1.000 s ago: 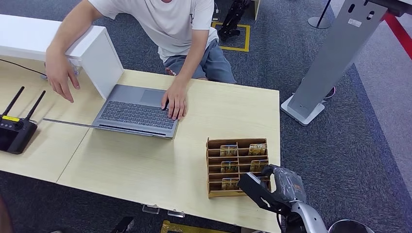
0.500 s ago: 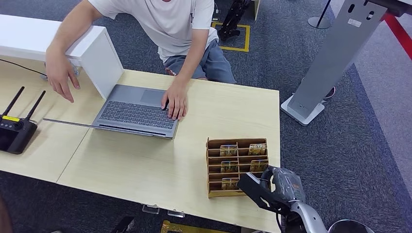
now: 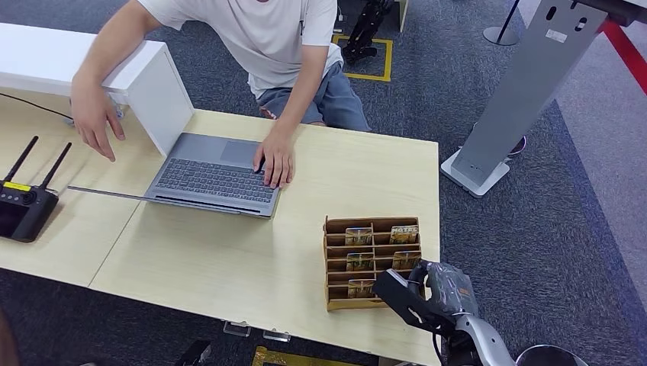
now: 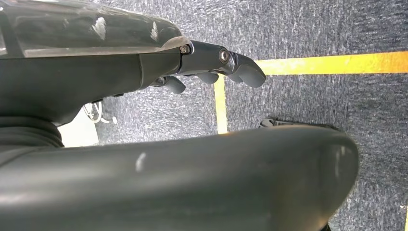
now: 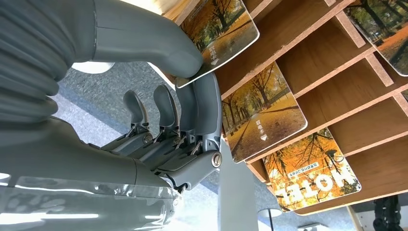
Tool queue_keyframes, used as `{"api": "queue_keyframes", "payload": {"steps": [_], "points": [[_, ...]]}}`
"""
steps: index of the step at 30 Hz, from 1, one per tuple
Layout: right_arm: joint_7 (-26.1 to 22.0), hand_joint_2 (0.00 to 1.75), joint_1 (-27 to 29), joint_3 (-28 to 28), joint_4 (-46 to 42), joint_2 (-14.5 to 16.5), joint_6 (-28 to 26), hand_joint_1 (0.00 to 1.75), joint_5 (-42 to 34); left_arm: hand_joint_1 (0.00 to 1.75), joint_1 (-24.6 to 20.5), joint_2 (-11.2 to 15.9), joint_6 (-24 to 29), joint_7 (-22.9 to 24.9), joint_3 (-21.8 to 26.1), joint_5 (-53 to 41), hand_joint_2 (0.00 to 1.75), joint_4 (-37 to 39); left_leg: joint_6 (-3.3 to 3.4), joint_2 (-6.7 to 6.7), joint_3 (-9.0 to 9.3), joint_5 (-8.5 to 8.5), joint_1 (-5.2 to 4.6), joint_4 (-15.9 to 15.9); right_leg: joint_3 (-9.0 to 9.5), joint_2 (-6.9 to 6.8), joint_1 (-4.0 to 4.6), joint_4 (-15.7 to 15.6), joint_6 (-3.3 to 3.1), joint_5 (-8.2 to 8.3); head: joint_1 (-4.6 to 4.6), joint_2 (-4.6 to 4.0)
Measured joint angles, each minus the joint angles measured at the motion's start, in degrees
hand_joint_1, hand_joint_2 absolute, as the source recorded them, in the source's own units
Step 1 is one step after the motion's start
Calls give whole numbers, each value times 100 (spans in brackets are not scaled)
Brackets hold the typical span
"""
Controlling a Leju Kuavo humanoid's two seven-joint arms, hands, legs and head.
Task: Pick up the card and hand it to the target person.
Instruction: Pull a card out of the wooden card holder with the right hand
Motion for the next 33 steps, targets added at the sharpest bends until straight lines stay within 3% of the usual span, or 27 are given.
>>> {"api": "queue_keyframes", "payload": {"steps": [3, 8, 13, 15, 20, 24, 28, 29, 33], "points": [[2, 175, -8, 3, 9, 0, 1, 126, -13, 0, 0, -1, -3, 0, 0, -1, 0, 0, 0, 0, 0, 0, 0, 0, 0, 0, 0, 0, 0, 0, 0, 0], [5, 175, -10, 5, 13, 0, 4, 136, -39, 0, -1, 0, -10, 0, 0, -1, 0, 0, 0, 0, 0, 0, 0, 0, 1, 0, 0, 0, 0, 0, 0, 0], [5, 175, -11, 17, 14, 0, 6, 130, -45, 0, -1, 0, -12, 0, 0, -2, 0, 0, 0, 0, 0, 0, 0, 0, 1, 0, 0, 0, 0, 0, 0, 0], [8, 175, -12, 19, 14, 0, 6, 119, -46, 0, -1, 0, -13, 0, 0, -2, 0, 0, 0, 0, 1, 0, 0, 0, 1, 0, 0, 0, 0, 0, 0, 0], [19, 175, -15, 20, 20, 0, 6, 73, -48, 0, 0, 0, -19, 0, 0, -3, 0, 0, 0, 0, 1, 0, 0, 0, 1, 0, 0, 0, 0, 0, 0, 0], [20, 175, -14, 23, 40, 0, 8, 83, -48, 0, -1, 0, -20, 0, 0, -9, 0, 0, 0, 0, 0, 0, 0, 0, 0, 0, 0, 1, 0, 0, 1, 0], [21, 175, -14, 25, 49, 0, 8, 75, -48, 0, -1, 0, -21, 0, 0, -16, 0, 0, 0, 0, 0, 0, 0, 0, 0, 0, 0, 1, 0, 0, 0, 0], [22, 175, -13, 25, 49, 0, 8, 80, -48, 0, -1, 0, -21, 0, 0, -17, 0, 0, 0, 0, 0, 0, 0, 0, 0, 0, 0, 1, 0, 0, 0, 0], [23, 175, -12, 25, 51, 0, 8, 135, -48, 0, 0, 0, -23, 0, 0, -17, 0, 0, 0, 0, 0, 0, 0, 0, 0, 0, 0, 1, 0, 0, 1, 0]]}}
